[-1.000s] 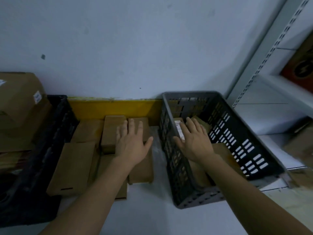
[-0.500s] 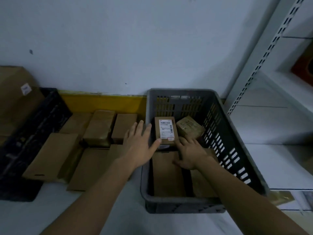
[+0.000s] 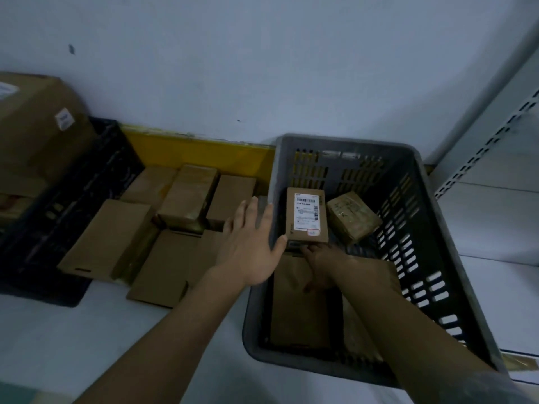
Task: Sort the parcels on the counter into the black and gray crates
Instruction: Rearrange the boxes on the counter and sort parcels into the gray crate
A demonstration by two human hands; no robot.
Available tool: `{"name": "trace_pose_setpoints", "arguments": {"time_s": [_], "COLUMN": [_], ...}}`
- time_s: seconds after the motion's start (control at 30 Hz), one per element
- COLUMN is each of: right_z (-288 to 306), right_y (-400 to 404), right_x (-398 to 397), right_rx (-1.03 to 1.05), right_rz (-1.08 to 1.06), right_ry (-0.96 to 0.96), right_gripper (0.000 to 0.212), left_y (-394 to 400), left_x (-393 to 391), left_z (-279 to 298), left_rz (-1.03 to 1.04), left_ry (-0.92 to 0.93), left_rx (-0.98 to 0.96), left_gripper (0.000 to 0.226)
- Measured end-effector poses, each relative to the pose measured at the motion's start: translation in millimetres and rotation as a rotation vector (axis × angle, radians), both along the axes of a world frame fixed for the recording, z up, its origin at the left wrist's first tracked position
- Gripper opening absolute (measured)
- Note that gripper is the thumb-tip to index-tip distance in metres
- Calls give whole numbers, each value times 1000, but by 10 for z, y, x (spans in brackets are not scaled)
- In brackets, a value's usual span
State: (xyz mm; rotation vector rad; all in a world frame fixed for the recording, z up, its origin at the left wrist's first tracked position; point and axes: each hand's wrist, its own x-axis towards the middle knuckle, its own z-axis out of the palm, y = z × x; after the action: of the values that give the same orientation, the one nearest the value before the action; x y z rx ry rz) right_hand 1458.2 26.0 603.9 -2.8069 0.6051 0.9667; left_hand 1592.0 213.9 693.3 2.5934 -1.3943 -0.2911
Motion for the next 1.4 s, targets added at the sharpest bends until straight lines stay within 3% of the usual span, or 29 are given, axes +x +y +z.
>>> {"name": "trace_pose_setpoints", "arguments": {"time_s": [0.13,0.33,0.47,0.6,0.73,0.8,0.87,0.93,1.03,1.1,1.23,1.3,1.4], "right_z": [-82,169,443,1090,1744,1982,2142,2219,2147,1879,1006,599,117], "right_y": [70,46,12,-158,-335,-374,-402,-446,-470,-440,-240,-138,-65], "right_x": [9,-17,-161,-284,-409,-436,-435,-418,-389,-345,-233,-157,-55], "right_rx": [-4,111,321,424,437,452,456,454,530,468,238,229,168], "right_rz": [26,-97,-214,-333,-419,-411,-411,-444,-637,-717,-485,-368,-265], "right_ry": [36,-131,-242,-528,-819,-905,-980,-1099,-1284,-1201,-645,-409,-214], "right_gripper": [116,95,53,34,29,31,32,30,41,49,45,59,86], "left_y": [15,9,24,-28,-164,-226,-271,-298,-321,-320,-226,-116,51], "left_x": [-30,4,8,33,58,43,20,-4,15,86,377,536,684], "left_z": [-42,-68,-83,8,212,294,379,474,578,652,756,730,620], "left_rz": [5,2,-11,-64,-52,-124,-87,-8,84,189,335,377,457], "left_ry": [8,16,27,29,231,335,594,813,815,792,726,679,709], "left_rx": [-15,-21,-53,-96,-142,-211,-373,-495,-651,-740,-763,-729,-685], "left_gripper": [82,82,84,94,97,77,49,39,34,33,47,47,48]}}
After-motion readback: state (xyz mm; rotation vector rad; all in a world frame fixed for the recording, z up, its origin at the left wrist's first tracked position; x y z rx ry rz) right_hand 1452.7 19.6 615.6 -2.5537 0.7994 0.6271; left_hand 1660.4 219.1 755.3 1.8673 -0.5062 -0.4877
